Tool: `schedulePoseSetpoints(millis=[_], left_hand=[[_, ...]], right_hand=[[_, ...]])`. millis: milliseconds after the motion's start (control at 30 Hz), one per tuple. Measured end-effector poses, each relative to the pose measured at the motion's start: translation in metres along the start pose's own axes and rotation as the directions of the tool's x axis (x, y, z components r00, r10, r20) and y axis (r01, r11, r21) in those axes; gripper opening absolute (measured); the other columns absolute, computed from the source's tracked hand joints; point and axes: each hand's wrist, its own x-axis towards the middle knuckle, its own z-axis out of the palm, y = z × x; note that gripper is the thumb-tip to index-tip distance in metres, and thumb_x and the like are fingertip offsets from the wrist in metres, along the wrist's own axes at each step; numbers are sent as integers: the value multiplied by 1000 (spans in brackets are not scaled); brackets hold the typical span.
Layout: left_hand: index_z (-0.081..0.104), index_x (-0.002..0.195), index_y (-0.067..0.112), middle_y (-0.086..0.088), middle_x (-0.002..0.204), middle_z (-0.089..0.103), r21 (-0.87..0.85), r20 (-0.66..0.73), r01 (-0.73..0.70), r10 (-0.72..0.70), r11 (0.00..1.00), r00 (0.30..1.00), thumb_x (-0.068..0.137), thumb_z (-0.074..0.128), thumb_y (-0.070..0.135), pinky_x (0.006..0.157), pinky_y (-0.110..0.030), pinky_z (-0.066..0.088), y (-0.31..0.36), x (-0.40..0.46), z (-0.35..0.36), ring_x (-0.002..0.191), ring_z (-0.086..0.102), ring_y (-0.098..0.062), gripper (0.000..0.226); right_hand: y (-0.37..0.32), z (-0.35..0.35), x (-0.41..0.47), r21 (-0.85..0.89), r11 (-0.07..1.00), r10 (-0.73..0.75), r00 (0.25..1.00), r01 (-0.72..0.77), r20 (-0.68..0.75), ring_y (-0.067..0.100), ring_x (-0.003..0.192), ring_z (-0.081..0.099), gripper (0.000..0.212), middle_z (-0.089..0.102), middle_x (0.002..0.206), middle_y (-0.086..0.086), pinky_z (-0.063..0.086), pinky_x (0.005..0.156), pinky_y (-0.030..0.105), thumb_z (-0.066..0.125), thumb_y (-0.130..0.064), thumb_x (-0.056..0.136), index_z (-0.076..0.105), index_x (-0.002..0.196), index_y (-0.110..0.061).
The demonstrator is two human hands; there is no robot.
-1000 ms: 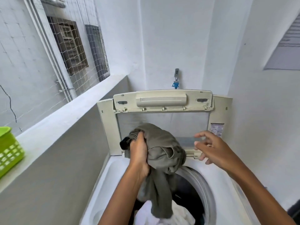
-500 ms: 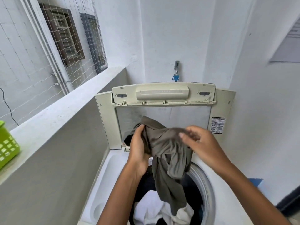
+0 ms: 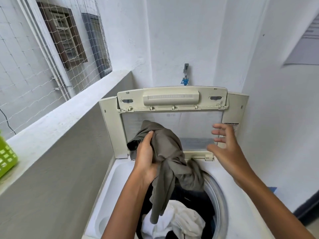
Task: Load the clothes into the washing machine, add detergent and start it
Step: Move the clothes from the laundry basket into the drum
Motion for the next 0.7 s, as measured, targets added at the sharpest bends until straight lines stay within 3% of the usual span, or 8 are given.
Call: schedulePoseSetpoints(millis=[67, 167, 267, 367, 433, 500, 567, 700], left_hand=[[67, 102, 14, -5, 85, 76, 46, 30, 1, -2, 999, 1000, 94, 54, 30, 62, -28, 57, -1, -4, 3, 73, 73, -17, 22], [66, 113, 6, -15, 108, 72, 118, 121, 9, -23, 993, 992, 90, 60, 28, 81, -37, 57, -2, -9, 7, 96, 69, -26, 33], [67, 108, 4, -16, 106, 70, 161, 235, 20, -58, 987, 970, 88, 60, 32, 87, -35, 55, -5, -13, 9, 99, 67, -24, 35], [68, 97, 10, -12, 96, 69, 198, 309, -21, -42, 980, 950, 84, 61, 36, 80, -36, 52, -3, -13, 4, 88, 68, -18, 31], [69, 88, 16, -6, 88, 70, 219, 288, -36, -30, 975, 957, 85, 60, 36, 79, -38, 50, -1, -12, -2, 78, 66, -14, 22], [71, 86, 21, -1, 89, 71, 253, 225, -55, -3, 966, 974, 88, 60, 35, 77, -35, 51, 0, -9, -9, 81, 66, -12, 17], [71, 94, 22, 1, 96, 74, 272, 176, -99, 51, 957, 983, 89, 60, 32, 75, -31, 51, 0, -5, -13, 87, 68, -12, 16], [68, 112, 12, -4, 108, 73, 203, 140, -221, 195, 954, 971, 87, 63, 19, 84, -28, 51, 5, -2, -11, 100, 68, -15, 26]], right_hand=[[-5, 8, -5, 8, 998, -70, 990, 70, 120, 11, 111, 49, 49, 50, 123, -7, 39, 83, 22, 68, -15, 80, 44, 119, -32], [-14, 21, -13, -34, 984, -154, 924, 177, 351, -4, 118, 43, 67, 41, 130, -21, 37, 90, 18, 76, -42, 72, 36, 127, -43], [-15, 39, -21, -213, 915, -214, 859, 343, 466, -3, 122, 40, 84, 36, 131, -19, 38, 97, 21, 74, -53, 65, 30, 136, -41], [-7, 52, -20, -300, 860, -304, 886, 413, 351, 3, 108, 52, 53, 49, 121, -11, 45, 86, 26, 68, -28, 80, 46, 129, -28], [-5, 52, -14, -257, 897, -301, 923, 359, 240, -1, 75, 56, 24, 60, 93, -7, 41, 65, 19, 57, -9, 88, 59, 108, -20], [-6, 46, -8, -183, 949, -236, 962, 258, 134, 8, 55, 51, 19, 61, 75, 1, 34, 52, 20, 49, -3, 92, 56, 99, -19], [-9, 37, -3, -77, 986, -145, 989, 147, 31, 19, 59, 54, 20, 62, 78, 5, 38, 54, 28, 44, -2, 94, 51, 102, -20], [-19, 23, 7, 101, 994, -24, 998, 31, -66, 11, 59, 50, 20, 56, 73, 1, 38, 57, 22, 41, -3, 94, 52, 104, -17]])
